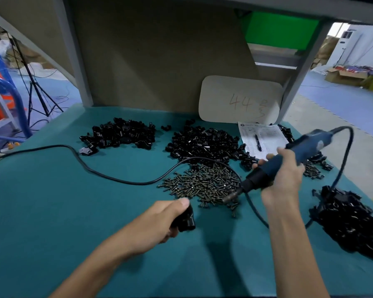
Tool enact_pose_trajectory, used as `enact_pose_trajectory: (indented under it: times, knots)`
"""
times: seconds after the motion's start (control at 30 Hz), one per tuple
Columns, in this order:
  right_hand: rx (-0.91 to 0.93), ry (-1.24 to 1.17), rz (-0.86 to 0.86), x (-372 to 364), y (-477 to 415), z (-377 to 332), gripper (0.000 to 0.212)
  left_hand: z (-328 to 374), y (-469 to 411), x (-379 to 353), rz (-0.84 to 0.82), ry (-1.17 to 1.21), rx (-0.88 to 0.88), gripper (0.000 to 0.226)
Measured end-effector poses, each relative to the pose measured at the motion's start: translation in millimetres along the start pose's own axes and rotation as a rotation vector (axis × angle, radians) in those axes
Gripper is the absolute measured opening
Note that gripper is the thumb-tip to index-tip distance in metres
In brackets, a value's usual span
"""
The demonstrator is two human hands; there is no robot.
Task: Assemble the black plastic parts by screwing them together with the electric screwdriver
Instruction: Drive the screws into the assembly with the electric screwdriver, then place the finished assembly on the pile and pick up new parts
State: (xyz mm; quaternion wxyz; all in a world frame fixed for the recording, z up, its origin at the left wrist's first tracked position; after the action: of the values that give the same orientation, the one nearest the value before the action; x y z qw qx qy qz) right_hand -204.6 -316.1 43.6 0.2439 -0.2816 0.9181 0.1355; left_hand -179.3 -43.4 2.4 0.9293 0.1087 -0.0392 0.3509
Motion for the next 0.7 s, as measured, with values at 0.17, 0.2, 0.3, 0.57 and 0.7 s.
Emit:
enact_pose_trajectory:
  times: [0.17, 0.2, 0.3, 0.57, 0.7]
  knots:
    - [-0.017, 0.915, 0.057, 60, -31, 35, 0.036, -2, -6, 23, 0.311, -0.135, -0.128, 0.045]
    - [0.033, 1.091, 0.089, 69, -32, 40, 0.036, -1, -6, 25, 0.352, -0.206, -0.156, 0.046]
    - [0.109, 1.383, 0.112, 85, -33, 56, 0.039, 3, -2, 27, 0.418, -0.298, -0.24, 0.047]
    - [0.211, 1.017, -0.417, 22, 38, 32, 0.051, 17, -14, 5, 0.379, -0.442, -0.293, 0.052]
    - [-0.057, 0.685, -0.802, 3, 105, 62, 0.043, 22, -24, -21, 0.3, -0.571, -0.336, 0.035]
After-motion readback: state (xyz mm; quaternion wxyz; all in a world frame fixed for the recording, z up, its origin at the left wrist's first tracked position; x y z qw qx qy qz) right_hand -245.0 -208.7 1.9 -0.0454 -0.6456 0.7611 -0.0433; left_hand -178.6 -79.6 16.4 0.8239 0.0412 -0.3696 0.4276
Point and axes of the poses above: each hand's wrist, its own y-axis away from the middle knuckle, its own x-axis out of the back of the hand, z = x × y, the point moved 8 cm from there along -y, towards the middle knuckle, and after that the axes turned 2 degrees about y, right-handed, at the moved point
